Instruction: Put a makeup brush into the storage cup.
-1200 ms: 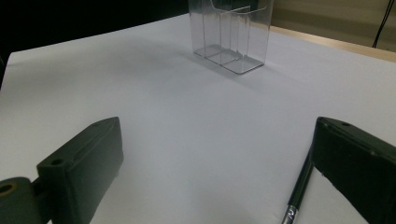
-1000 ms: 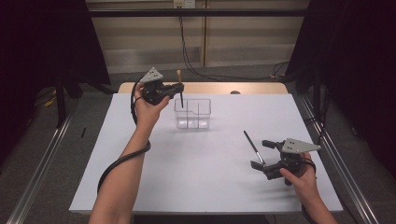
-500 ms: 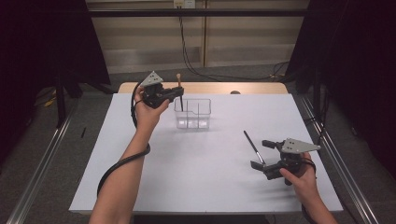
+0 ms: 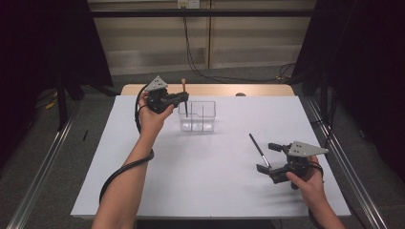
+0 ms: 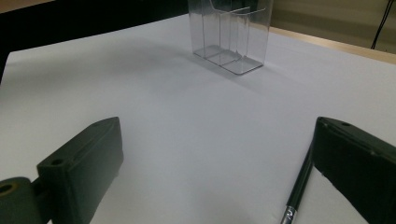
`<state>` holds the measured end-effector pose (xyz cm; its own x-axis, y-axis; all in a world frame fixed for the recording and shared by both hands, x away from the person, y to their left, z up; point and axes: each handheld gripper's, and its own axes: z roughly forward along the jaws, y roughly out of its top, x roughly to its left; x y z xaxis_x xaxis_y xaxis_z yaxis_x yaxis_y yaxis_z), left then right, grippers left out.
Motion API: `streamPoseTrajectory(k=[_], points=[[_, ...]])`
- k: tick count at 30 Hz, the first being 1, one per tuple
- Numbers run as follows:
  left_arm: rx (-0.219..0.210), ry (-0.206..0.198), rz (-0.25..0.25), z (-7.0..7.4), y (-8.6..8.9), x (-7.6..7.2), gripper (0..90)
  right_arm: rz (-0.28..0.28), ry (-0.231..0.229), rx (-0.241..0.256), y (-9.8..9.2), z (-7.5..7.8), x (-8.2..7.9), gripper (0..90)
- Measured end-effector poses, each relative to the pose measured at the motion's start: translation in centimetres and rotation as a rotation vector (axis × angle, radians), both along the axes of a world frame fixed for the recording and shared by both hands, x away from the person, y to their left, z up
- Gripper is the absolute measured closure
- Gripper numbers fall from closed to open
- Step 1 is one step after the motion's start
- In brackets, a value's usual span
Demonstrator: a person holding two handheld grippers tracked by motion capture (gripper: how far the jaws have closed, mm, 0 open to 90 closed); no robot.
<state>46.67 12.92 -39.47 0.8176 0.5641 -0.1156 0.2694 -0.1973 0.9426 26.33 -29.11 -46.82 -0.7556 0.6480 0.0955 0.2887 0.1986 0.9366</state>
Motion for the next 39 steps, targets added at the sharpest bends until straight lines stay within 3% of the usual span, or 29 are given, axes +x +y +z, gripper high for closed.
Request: streamPoseTrajectory(k=[4,7,9,12,17,26,34,39], points=[[-0.018,0.010,0.000,-0.1,0.0,0.0,81.1,0.000,0.000,-0.001,0.0,0.0,0.0,2.2],[-0.037,0.029,0.018,0.0,0.1,0.0,58.1,0.001,0.000,-0.002,0.0,0.0,0.0,2.2],[-0.051,0.035,0.026,0.0,0.2,-0.1,50.5,0.001,0.000,-0.002,0.0,0.0,0.0,2.2],[-0.052,0.040,0.040,0.0,0.3,-0.3,31.8,0.001,0.001,-0.002,0.0,0.0,0.0,2.2],[-0.048,0.040,0.047,-0.2,0.6,-0.7,13.9,0.001,0.003,-0.002,0.1,0.0,0.0,2.2],[-0.065,0.001,0.005,-0.7,1.5,-2.1,3.7,0.002,0.003,-0.005,0.2,-0.1,0.0,2.2],[-0.125,-0.001,0.001,-1.1,3.0,-3.2,0.9,0.001,0.003,-0.007,0.2,-0.1,0.0,2.2],[-0.116,-0.014,-0.012,-1.5,3.7,-4.0,0.4,0.001,0.002,-0.010,0.3,-0.1,0.1,2.1]])
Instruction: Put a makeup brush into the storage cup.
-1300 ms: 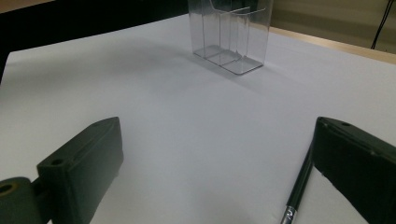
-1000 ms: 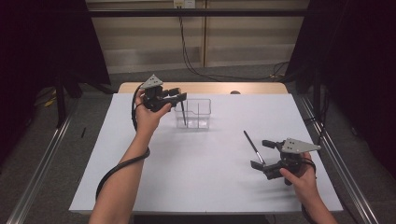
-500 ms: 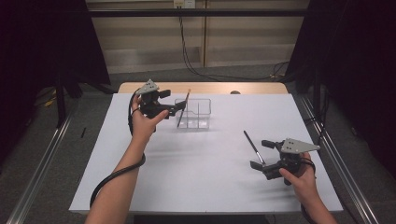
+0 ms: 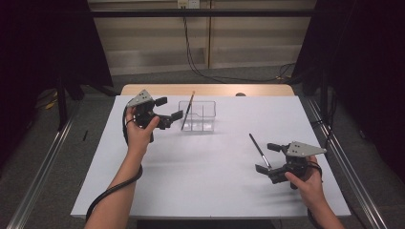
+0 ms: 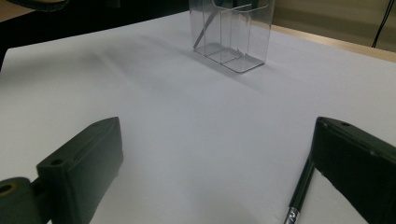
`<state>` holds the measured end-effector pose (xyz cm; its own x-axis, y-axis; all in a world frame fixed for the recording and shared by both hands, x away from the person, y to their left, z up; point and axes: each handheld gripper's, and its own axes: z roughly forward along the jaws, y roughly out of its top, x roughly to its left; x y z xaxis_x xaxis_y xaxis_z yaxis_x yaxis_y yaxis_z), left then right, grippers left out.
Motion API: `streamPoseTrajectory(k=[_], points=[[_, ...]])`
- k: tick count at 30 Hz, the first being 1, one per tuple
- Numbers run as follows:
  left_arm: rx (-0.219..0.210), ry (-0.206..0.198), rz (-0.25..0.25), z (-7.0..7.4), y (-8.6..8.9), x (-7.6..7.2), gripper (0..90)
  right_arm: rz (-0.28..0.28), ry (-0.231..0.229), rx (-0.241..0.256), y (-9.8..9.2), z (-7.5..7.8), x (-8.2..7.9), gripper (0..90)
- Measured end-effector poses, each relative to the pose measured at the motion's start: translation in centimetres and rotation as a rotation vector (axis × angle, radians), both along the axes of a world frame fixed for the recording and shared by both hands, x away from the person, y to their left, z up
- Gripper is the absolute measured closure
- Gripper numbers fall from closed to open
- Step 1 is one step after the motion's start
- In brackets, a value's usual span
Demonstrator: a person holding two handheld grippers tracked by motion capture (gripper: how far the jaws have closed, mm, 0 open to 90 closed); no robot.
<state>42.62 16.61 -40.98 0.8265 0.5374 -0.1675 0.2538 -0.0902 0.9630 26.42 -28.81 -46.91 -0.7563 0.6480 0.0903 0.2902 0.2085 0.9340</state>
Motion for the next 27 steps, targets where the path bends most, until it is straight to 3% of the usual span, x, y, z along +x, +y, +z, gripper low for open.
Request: streamPoseTrajectory(k=[10,14,19,27], points=[[0.010,-0.015,-0.041,-0.2,0.9,-2.0,0.1,-0.006,0.002,-0.001,0.0,0.0,0.0,1.9],[-0.009,-0.009,-0.046,-0.6,1.5,-2.7,0.1,-0.007,0.000,-0.001,0.0,0.0,0.0,2.0],[0.004,-0.013,-0.053,-1.2,2.3,-3.5,0.1,-0.005,-0.001,-0.001,0.0,0.0,0.0,2.0],[-0.012,-0.015,-0.060,-1.6,3.4,-4.4,0.1,-0.005,0.000,-0.005,0.1,0.0,0.0,2.0]])
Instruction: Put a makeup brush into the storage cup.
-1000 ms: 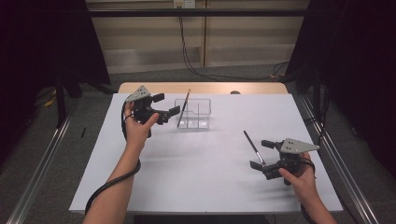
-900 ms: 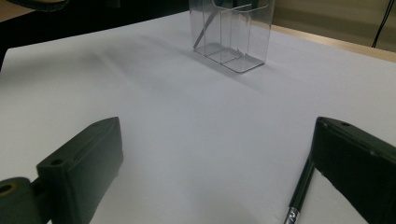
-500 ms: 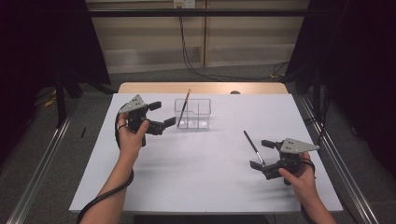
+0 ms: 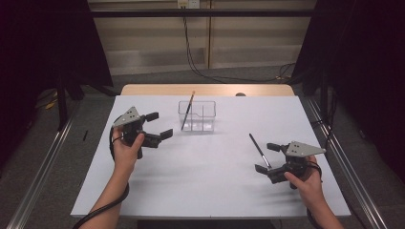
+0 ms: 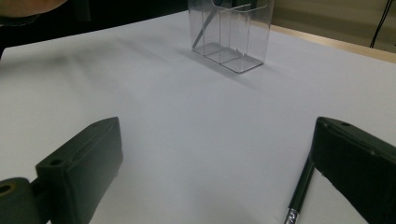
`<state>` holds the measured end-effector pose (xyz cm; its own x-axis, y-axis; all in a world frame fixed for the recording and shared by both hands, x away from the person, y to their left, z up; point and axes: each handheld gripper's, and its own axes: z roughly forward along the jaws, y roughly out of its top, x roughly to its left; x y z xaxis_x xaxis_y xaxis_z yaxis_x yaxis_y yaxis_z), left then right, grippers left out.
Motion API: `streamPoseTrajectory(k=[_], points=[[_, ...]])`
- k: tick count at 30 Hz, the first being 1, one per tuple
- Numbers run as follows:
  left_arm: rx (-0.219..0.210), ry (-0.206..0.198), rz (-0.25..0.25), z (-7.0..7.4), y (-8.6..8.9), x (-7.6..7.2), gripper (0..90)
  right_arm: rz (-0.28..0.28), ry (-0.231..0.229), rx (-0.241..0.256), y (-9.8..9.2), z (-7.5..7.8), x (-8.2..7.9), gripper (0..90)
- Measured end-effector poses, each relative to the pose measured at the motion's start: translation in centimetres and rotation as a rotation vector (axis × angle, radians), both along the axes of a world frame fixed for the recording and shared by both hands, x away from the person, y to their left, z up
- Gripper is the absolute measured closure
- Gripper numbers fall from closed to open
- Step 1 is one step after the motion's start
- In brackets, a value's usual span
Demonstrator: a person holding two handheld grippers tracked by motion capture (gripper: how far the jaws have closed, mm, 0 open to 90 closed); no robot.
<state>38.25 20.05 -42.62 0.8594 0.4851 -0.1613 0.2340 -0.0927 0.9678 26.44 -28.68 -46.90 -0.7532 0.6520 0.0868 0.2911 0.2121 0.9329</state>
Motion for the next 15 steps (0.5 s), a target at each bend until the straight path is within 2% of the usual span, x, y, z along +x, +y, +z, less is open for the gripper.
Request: streamPoseTrajectory(k=[15], points=[[0.004,0.019,-0.008,-0.7,1.5,-2.1,0.1,-0.011,-0.017,-0.008,0.1,0.3,-0.2,1.8]])
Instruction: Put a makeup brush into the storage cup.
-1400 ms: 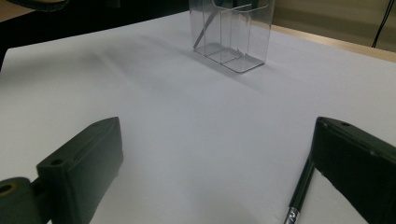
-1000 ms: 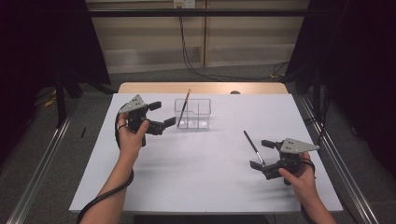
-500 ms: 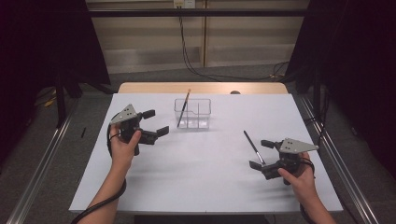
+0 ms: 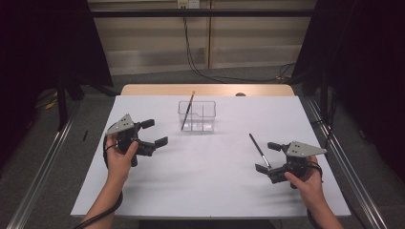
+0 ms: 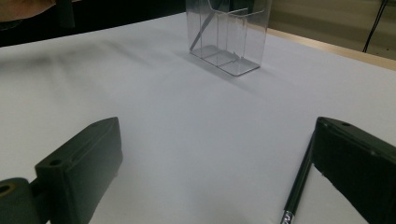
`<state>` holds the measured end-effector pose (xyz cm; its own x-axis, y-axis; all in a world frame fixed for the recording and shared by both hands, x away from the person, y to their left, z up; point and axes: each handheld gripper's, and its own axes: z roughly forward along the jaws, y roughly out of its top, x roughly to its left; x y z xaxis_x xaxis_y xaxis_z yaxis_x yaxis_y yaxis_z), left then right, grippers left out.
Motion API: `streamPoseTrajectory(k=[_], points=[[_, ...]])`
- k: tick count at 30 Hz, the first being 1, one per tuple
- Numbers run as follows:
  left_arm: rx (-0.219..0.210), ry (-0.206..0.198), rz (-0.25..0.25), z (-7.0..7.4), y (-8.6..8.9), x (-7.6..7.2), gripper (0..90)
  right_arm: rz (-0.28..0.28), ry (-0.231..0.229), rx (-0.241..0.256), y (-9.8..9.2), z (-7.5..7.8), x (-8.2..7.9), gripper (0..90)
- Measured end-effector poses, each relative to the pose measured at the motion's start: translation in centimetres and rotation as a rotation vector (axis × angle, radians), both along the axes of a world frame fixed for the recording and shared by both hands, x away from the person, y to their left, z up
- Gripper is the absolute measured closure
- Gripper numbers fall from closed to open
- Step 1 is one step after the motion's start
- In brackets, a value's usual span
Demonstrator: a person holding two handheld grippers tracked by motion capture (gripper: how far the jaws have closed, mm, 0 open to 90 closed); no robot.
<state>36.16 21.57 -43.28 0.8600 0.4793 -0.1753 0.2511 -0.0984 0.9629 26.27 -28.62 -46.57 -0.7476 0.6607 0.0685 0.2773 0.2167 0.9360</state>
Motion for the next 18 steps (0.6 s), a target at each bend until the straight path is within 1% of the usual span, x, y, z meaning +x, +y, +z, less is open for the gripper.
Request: streamPoseTrajectory(k=[6,9,11,14,18], points=[[-0.001,0.003,0.004,-0.1,0.9,-1.1,0.1,0.001,-0.003,-0.003,0.1,0.0,0.0,1.8],[0.006,0.003,-0.002,-0.2,1.2,-1.5,0.1,0.005,-0.003,-0.006,0.1,0.0,0.0,1.8],[0.019,0.001,0.002,-0.2,1.5,-1.7,0.1,0.004,-0.004,-0.007,0.1,0.0,0.0,1.8],[0.008,0.009,0.005,-0.4,1.9,-2.0,0.1,0.002,-0.007,-0.006,0.1,0.0,0.1,1.9],[0.016,0.013,0.009,-0.6,2.5,-2.3,0.1,0.002,-0.001,-0.005,0.0,-0.1,0.1,1.9]])
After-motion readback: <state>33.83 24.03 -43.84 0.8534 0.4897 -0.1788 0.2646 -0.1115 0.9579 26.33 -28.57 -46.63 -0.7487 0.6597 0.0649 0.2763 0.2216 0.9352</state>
